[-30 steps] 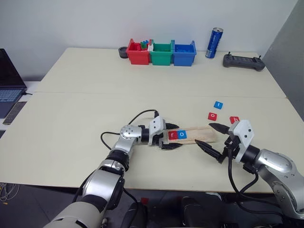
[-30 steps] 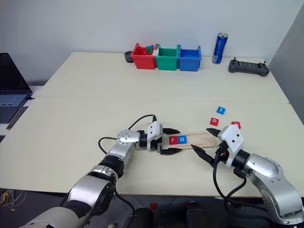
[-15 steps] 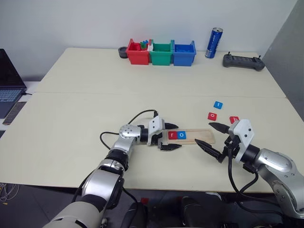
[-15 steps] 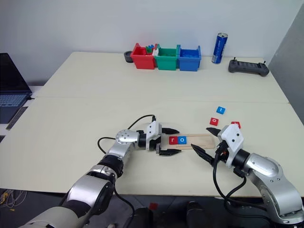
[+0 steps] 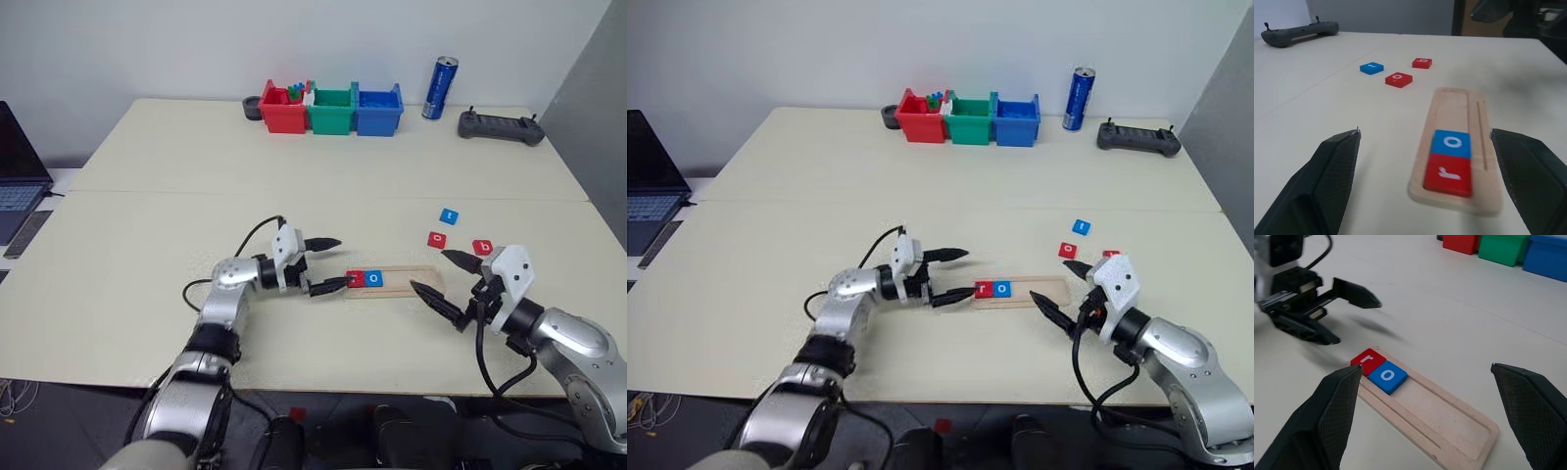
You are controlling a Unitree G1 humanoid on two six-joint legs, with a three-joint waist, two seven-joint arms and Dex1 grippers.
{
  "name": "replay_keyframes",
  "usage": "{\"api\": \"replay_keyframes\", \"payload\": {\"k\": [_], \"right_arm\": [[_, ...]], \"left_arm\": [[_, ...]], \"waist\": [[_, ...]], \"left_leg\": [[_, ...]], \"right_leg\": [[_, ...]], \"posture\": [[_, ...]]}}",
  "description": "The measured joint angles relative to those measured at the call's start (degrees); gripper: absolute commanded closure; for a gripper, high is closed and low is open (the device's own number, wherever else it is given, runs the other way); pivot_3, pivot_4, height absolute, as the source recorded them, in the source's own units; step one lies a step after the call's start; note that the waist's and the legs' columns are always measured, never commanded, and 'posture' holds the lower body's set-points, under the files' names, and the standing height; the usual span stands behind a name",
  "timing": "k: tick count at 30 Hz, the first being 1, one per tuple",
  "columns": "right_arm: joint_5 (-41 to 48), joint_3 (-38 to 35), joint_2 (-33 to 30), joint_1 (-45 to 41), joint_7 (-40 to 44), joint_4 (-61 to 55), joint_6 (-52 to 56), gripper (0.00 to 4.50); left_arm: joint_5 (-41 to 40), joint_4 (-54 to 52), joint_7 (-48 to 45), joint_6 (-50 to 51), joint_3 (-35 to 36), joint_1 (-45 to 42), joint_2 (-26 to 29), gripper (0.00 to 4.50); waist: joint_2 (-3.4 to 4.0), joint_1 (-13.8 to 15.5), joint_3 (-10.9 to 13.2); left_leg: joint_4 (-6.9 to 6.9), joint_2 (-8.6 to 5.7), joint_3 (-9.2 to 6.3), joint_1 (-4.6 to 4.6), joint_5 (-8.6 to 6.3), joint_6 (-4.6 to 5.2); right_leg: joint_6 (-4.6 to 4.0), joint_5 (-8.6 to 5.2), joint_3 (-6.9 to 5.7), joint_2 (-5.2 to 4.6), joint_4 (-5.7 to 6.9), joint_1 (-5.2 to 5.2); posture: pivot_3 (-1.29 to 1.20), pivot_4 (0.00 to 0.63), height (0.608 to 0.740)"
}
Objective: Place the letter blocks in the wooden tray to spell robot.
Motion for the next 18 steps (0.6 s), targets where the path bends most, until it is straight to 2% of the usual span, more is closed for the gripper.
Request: {"api": "replay_keyframes", "payload": {"k": [3,7,18], "right_arm": [[-0.06,-0.51,0.06,-0.07,0.02,1.66,-0.03,0.00],[-0.49,-0.98,-0.03,-0.51,0.11,4.63,-1.08,0.00],[-2.32,-1.57,-0.64,-1.96,0.52,8.60,-2.72,0.00]], "left_arm": [[-1.48,-10.34,1.61,4.85,-0.49,6.42,1.10,0.03],[-2.31,-16.92,3.89,8.23,-1.32,10.18,1.60,0.03],[-2.95,-19.46,7.17,12.54,-2.67,10.00,1.82,0.03]], "waist": [[0.00,0.12,0.00],[0.00,0.22,0.00],[0.01,0.18,0.00]], "left_leg": [[0.01,0.00,0.01,0.01,0.00,0.00],[0.02,-0.02,0.04,0.02,0.00,0.00],[0.01,-0.02,0.06,0.03,0.00,0.00]], "right_leg": [[0.00,0.00,0.01,0.00,0.00,0.00],[0.00,0.00,0.02,-0.01,-0.02,0.01],[0.00,0.00,0.03,0.00,-0.01,0.01]], "posture": [[0.00,0.150,0.740],[0.00,0.150,0.740],[0.00,0.150,0.740]]}}
